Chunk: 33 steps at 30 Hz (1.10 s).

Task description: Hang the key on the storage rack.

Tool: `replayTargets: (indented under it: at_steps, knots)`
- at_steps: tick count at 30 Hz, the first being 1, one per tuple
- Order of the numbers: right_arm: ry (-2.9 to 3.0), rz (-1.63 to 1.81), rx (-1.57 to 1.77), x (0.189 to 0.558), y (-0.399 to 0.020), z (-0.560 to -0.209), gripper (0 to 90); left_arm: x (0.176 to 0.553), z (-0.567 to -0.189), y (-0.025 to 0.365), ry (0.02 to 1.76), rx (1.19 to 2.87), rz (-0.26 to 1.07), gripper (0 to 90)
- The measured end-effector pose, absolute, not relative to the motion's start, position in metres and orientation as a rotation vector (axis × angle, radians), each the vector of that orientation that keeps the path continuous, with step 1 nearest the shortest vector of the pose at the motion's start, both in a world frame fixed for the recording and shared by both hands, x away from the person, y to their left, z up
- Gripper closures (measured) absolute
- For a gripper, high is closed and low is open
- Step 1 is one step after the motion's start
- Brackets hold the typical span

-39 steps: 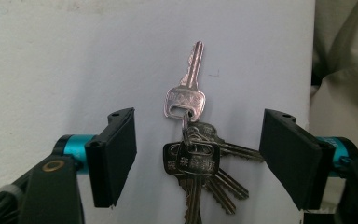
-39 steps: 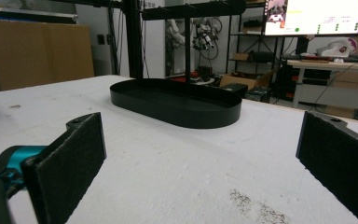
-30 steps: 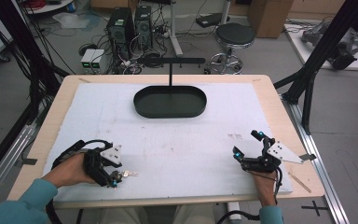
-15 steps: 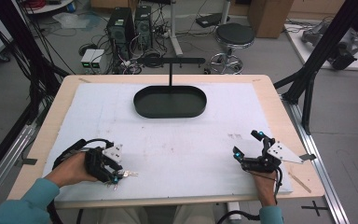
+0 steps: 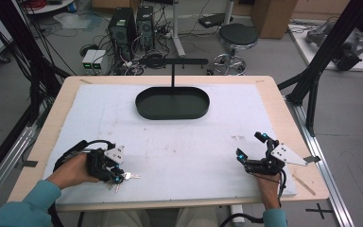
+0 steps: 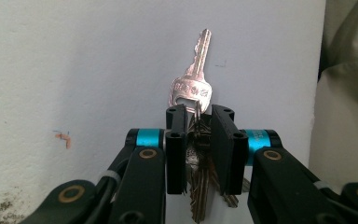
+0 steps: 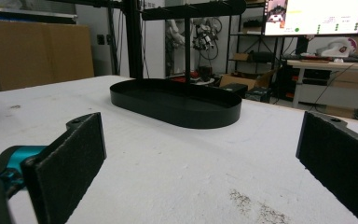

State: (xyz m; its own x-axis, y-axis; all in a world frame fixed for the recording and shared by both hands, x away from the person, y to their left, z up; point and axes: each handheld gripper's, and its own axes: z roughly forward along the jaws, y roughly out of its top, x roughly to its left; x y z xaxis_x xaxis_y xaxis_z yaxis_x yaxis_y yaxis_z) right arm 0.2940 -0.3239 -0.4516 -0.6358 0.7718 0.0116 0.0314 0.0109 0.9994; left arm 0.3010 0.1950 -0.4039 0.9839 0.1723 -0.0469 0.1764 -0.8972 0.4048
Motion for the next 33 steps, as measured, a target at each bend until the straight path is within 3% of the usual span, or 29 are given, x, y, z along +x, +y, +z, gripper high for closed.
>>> replayTargets:
  at_steps: [9,12,21,33]
  knots:
    - [1.724,1.683,0.825,0.2941,-0.3239,-0.4516,0.5,0.3009,-0.4046,0.1943,0.259,2.705,-0.015,79.1]
    - [1.725,1.683,0.827,0.2940,-0.3239,-0.4517,0.5,0.3009,-0.4041,0.1947,0.256,2.706,-0.005,72.9]
    - [1.725,1.686,0.827,0.2940,-0.3238,-0.4517,0.5,0.2999,-0.4028,0.1956,0.249,2.693,0.019,66.8]
    - [1.725,1.687,0.828,0.2941,-0.3239,-0.4517,0.5,0.2975,-0.4018,0.1931,0.227,2.708,0.031,70.9]
